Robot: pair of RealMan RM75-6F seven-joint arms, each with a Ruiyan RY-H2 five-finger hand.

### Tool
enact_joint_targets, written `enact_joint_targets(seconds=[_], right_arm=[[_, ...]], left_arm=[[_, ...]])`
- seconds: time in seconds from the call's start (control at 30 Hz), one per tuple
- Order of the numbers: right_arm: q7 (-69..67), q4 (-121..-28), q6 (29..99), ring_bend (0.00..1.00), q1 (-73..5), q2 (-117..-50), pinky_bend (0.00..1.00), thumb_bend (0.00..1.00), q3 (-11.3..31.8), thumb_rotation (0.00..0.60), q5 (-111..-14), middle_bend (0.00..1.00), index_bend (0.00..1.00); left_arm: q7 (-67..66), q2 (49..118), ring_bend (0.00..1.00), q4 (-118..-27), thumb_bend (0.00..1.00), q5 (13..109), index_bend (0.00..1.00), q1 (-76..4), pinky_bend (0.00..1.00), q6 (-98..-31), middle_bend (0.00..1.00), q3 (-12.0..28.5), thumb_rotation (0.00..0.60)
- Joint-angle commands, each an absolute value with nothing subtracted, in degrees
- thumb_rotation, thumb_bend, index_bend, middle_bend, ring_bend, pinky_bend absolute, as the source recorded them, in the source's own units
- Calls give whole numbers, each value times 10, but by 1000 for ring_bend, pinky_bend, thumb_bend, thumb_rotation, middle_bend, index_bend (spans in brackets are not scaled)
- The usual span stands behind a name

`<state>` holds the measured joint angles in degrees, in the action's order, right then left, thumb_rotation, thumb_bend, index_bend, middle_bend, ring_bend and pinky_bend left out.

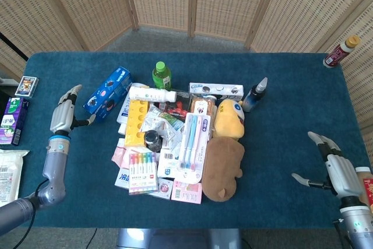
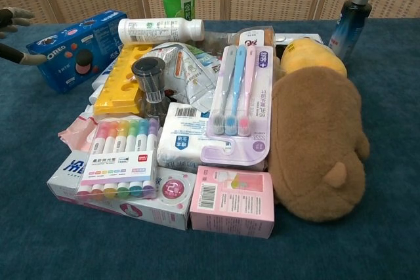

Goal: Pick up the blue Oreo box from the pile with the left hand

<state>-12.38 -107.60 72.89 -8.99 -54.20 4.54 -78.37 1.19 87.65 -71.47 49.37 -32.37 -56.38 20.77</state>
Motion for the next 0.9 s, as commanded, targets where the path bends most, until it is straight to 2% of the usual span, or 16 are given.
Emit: enact_joint_targets(seconds=[0.03,0.3,0.5,0.73,0.9], right_arm=[[-125,-1076,729,0,-91,-542,0,0,47,452,-784,94,0],[-136,-1072,727,0,-94,-546,0,0,47,451,-792,95,0],[-152,-1071,729,0,-91,-544,0,0,42,452,-804,94,0],[-165,-1071,743,0,-76,-535,0,0,35,453,-804,94,0],[-170,-1079,750,0,-68,-524,0,0,34,453,-796,94,0]], left_arm=[[8,853,3,-730,330,492,0,-311,0,-568,0,204,600],[16,802,2,-798,330,497,0,-280,0,-589,0,201,600],[-6,804,0,-829,329,512,0,-283,0,-603,0,190,600],[-18,848,0,-774,330,482,0,-319,0,-573,0,202,600],[-21,893,0,-698,331,468,0,-352,0,-542,0,209,600]])
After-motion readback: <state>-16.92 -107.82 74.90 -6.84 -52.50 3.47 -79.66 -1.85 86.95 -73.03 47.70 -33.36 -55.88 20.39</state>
